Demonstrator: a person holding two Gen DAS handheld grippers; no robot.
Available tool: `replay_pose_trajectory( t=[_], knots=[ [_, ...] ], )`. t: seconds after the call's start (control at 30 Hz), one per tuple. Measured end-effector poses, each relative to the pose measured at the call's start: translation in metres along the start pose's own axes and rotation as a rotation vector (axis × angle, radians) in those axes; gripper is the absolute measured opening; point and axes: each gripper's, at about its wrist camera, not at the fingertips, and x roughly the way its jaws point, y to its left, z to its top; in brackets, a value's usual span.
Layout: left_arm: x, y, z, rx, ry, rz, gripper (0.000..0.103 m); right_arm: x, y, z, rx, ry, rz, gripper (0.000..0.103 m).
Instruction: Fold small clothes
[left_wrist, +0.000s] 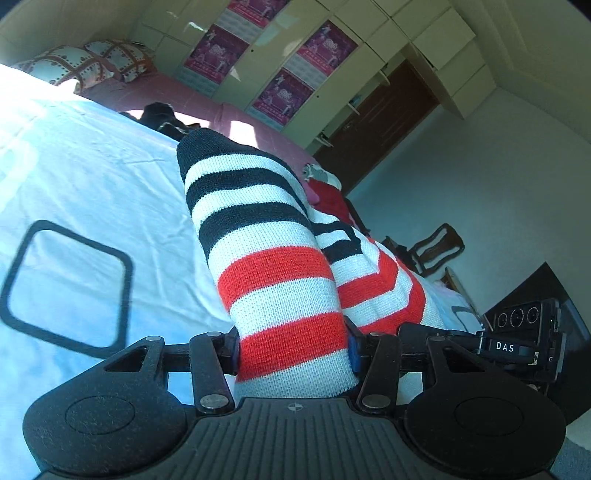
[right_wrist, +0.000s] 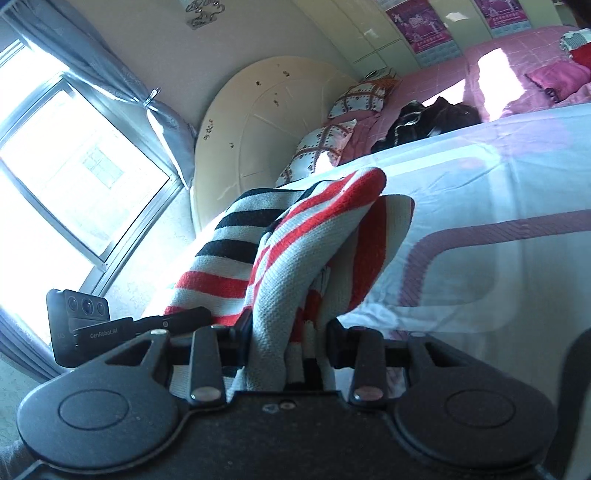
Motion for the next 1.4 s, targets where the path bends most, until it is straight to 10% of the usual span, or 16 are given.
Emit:
replay_pose_trajectory(
  t=[0.23, 0.3, 0.57, 0.7, 1.1, 1.4],
  knots=[
    [-0.033, 0.100, -0.034, -0.165, 0.030, 0.146, 0.051, 0.108, 0.009, -0.024, 0.078, 0.164, -0.019, 0.045],
    [-0.040, 0.116, -0.052, -0.246, -0.019, 0.066, 0.053, 0.112, 0.000, -0.032, 0.123, 0.140, -0.021, 0.048],
    [-0.065, 0.077, -0.070, -0.154, -0.061, 0.140, 0.061, 0.047, 0.037, -0.036, 0.046, 0.109, -0.036, 0.051],
    [-0.075, 0.069, -0.086, -0.108, -0.051, 0.265, 0.081, 0.057, 0.057, -0.051, -0.175, 0.189, -0.272, 0.053],
    [-0.109, 0.064, -0.126, 0.002, -0.067, 0.412, 0.081, 0.030, 0.031, -0.089, 0.006, 0.112, -0.239, 0.052],
    [-0.177, -0.036, -0.142, 0.169, -0.209, 0.570, 0.103, -0.067, 0.133, -0.114, -0.115, -0.096, -0.294, 0.084]
  ],
)
